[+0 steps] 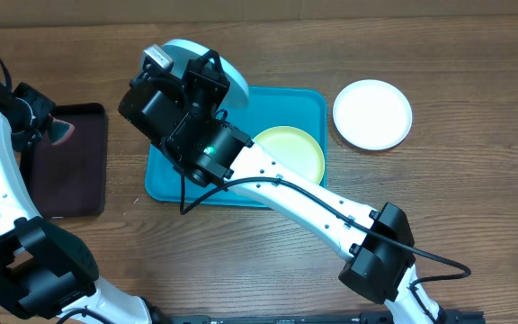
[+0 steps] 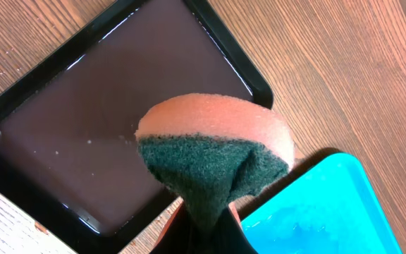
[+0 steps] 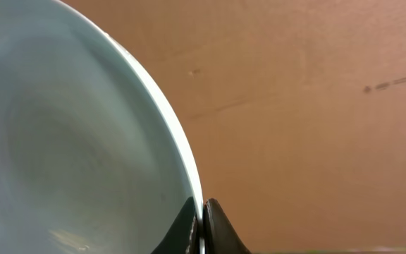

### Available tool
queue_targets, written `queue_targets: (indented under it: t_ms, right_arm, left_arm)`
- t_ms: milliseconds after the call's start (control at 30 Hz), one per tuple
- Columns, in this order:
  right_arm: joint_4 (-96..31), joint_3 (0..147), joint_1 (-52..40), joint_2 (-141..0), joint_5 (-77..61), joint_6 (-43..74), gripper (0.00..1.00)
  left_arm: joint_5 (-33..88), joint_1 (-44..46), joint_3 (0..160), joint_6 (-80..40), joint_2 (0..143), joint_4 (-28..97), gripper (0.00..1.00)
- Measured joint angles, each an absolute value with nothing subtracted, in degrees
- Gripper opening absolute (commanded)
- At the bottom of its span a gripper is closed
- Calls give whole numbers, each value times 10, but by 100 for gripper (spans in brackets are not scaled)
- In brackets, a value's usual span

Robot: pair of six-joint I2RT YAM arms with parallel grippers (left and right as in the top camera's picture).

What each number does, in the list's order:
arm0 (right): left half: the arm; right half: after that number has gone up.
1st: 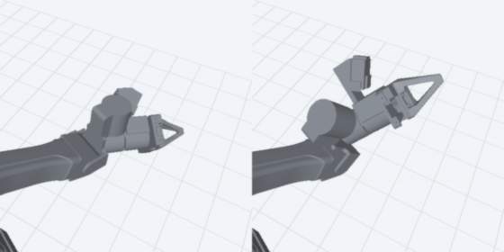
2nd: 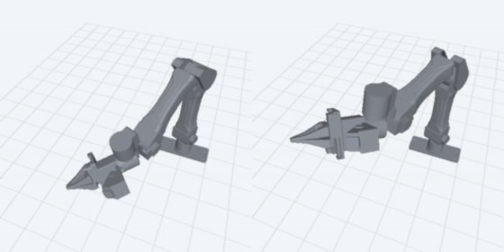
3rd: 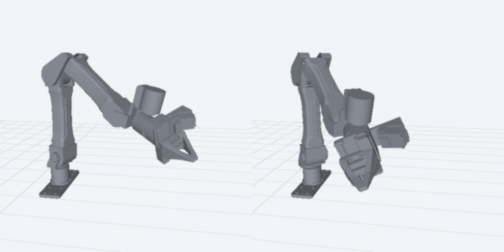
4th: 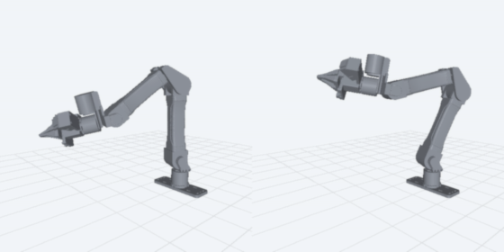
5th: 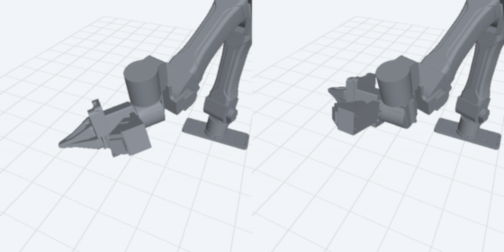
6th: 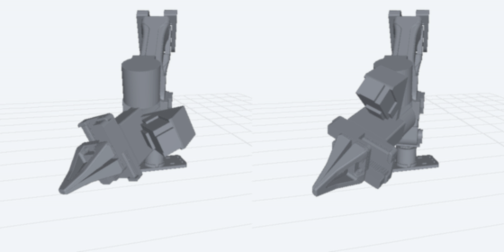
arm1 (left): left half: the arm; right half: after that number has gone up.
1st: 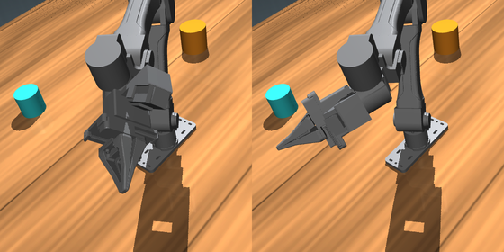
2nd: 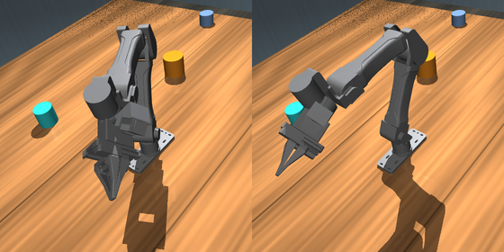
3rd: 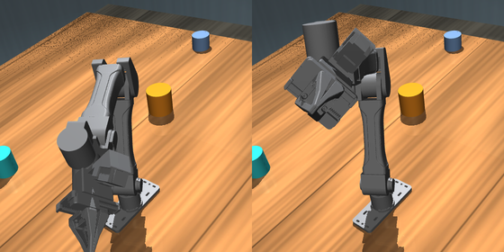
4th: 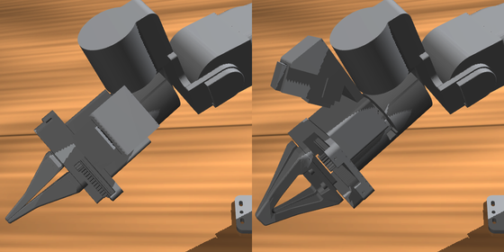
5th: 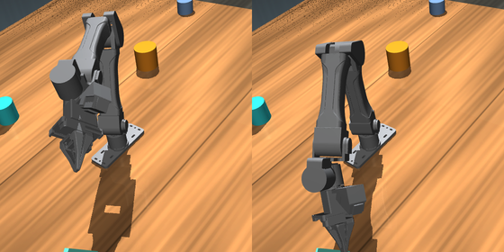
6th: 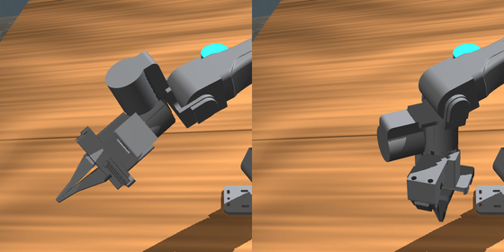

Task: Clean dirty plates on tray and stack at the side
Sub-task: 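Lift the light-blue plate with the right gripper off the teal tray, then stack the light-blue plate onto the white plate and release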

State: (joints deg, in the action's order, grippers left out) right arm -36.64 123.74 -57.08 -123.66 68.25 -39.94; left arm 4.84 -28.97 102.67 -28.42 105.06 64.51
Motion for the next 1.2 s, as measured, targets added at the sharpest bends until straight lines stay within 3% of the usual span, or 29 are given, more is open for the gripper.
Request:
queue_targets:
  t_ms: [167, 367, 567, 700, 933, 1200]
  right_arm:
    - [-373, 1237, -569, -1237, 694, -389, 4]
    - [-524, 1231, -517, -1237, 520, -152, 4]
    - [-617, 1222, -326, -1243, 228, 74, 4]
    - [-676, 1222, -186, -1244, 95, 164, 4]
    - [-771, 1211, -3, -1244, -13, 223, 4]
    - [-772, 1131, 92, -1244, -41, 237, 4]
  left_arm:
    - [50, -290, 1027, -284, 1051, 645, 4]
    - [54, -290, 1027, -284, 1051, 643, 4]
    - [55, -290, 1027, -284, 1051, 643, 4]
    - [54, -290, 1027, -284, 1051, 643, 4]
    - [54, -290, 1027, -284, 1051, 638, 4]
    - [54, -290, 1027, -284, 1051, 638, 4]
